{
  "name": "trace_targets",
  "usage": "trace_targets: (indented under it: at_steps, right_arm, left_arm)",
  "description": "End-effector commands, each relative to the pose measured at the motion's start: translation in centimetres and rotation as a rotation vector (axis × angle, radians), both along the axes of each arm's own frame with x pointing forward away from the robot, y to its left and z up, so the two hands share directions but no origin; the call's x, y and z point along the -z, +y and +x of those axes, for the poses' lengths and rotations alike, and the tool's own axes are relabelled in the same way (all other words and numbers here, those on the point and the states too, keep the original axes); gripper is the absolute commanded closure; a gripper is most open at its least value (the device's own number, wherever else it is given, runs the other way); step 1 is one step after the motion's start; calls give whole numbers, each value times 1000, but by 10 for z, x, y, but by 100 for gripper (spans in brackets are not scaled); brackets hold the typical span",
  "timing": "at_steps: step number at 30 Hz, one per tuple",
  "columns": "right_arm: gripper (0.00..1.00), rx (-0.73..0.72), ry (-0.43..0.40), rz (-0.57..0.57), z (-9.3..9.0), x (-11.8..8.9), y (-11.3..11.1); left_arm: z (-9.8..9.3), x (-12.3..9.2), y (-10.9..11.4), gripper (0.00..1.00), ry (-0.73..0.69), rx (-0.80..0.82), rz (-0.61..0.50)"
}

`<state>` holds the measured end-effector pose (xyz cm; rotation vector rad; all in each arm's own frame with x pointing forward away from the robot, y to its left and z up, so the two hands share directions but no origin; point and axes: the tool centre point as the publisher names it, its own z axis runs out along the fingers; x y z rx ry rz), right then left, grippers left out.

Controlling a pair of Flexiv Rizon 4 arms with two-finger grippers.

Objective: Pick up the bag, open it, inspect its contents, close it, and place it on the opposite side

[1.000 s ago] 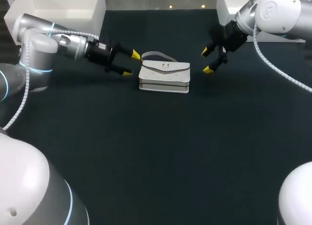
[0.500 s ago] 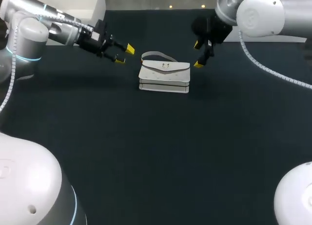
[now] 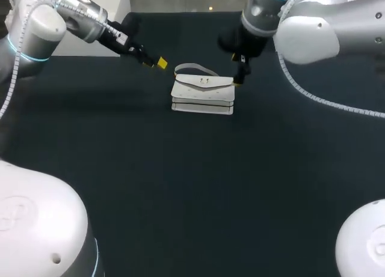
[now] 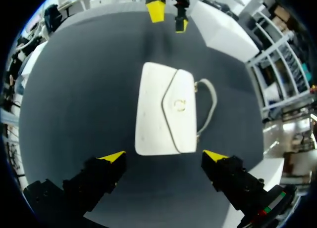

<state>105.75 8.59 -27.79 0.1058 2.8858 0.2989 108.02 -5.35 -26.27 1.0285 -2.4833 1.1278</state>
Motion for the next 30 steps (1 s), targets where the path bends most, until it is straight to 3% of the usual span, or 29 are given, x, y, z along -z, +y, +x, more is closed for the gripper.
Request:
trace_targets:
  at_steps: [1, 6, 11, 22, 26, 30]
  right_arm:
    - [0, 12, -60, -21, -6, 2, 6]
    - [0, 3, -104, -22, -10, 2, 10]
    - [0, 16, -128, -35, -13, 3, 13]
    - [0, 79, -104, -83, -10, 15, 14]
    - [0, 69, -111, -59, -12, 17, 14]
    - [0, 54, -111, -46, -15, 19, 14]
  left_arm:
    - [0, -6, -5, 0, -41, 9, 71]
    - [5, -8, -4, 0, -80, 18, 152]
    - [5, -8, -4, 0, -80, 18, 152]
    - [5, -8, -4, 0, -80, 18, 152]
    - [11, -6, -4, 0, -238, 122, 80]
    - [14, -5, -5, 0, -457, 364, 81]
